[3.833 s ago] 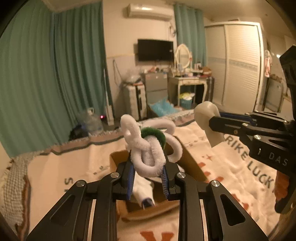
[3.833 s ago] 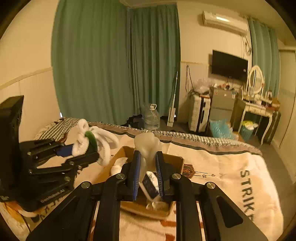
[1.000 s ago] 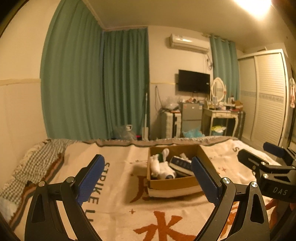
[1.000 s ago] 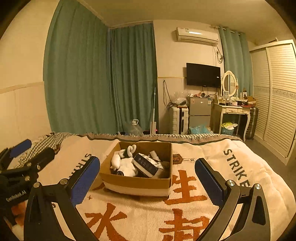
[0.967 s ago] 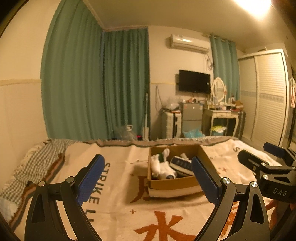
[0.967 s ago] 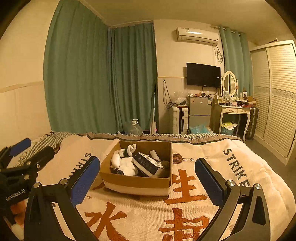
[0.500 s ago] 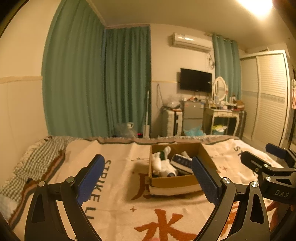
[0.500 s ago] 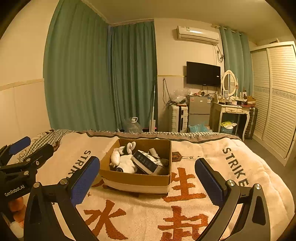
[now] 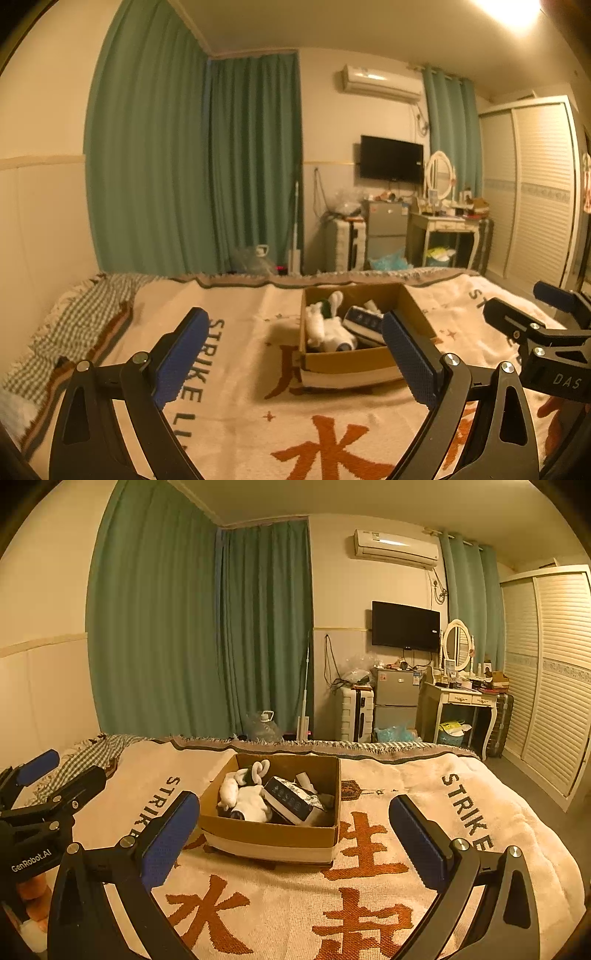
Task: Organize soft objects
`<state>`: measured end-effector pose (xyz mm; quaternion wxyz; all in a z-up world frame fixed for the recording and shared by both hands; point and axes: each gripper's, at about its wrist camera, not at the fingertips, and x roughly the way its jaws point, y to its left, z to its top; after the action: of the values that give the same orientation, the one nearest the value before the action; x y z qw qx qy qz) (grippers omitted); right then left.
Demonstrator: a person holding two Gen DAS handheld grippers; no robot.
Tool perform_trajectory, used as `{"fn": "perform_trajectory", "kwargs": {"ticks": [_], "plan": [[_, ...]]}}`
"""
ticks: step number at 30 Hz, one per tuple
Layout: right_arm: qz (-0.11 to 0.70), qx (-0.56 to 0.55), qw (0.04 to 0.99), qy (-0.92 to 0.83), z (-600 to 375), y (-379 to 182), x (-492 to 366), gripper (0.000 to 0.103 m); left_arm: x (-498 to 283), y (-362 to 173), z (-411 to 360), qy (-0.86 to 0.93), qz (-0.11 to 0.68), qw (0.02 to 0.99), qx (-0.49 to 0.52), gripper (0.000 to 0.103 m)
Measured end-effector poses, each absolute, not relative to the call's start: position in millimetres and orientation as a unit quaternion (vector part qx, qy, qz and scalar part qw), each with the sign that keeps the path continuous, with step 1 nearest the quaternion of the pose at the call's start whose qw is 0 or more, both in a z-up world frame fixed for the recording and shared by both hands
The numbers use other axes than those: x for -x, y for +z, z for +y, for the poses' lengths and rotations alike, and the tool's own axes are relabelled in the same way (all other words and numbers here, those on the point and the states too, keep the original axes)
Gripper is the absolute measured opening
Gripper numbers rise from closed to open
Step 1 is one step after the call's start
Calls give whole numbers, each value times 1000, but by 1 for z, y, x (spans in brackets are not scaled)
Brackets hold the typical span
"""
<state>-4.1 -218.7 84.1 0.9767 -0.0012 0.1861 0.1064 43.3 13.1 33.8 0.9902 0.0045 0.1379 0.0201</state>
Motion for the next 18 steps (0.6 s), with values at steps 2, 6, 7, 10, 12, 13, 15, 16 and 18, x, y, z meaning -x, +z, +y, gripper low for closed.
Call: {"fn": "perform_trajectory", "kwargs": {"ticks": [2, 6, 7, 10, 12, 13, 15, 16, 18], "plan": [[186, 2, 977, 106, -219, 84, 5, 103, -43, 33, 13, 21, 139, 990, -4, 96], [189, 5, 976, 106, -219, 84, 5, 103, -44, 33, 13, 20, 140, 990, -6, 96], [189, 6, 976, 106, -219, 84, 5, 103, -44, 33, 13, 20, 140, 990, -6, 96], [189, 4, 976, 108, -220, 85, 5, 103, -44, 32, 12, 20, 140, 990, -8, 96], [188, 5, 976, 107, -219, 86, 6, 103, -45, 32, 12, 19, 141, 990, -9, 96], [188, 6, 976, 107, -220, 86, 6, 103, -45, 32, 12, 19, 141, 990, -10, 96], [187, 5, 977, 106, -220, 86, 6, 103, -45, 32, 11, 18, 140, 990, -11, 96], [187, 5, 977, 106, -220, 87, 6, 103, -45, 32, 11, 17, 139, 990, -12, 96], [188, 2, 976, 106, -221, 86, 6, 103, -45, 33, 11, 18, 138, 990, -12, 96]]}}
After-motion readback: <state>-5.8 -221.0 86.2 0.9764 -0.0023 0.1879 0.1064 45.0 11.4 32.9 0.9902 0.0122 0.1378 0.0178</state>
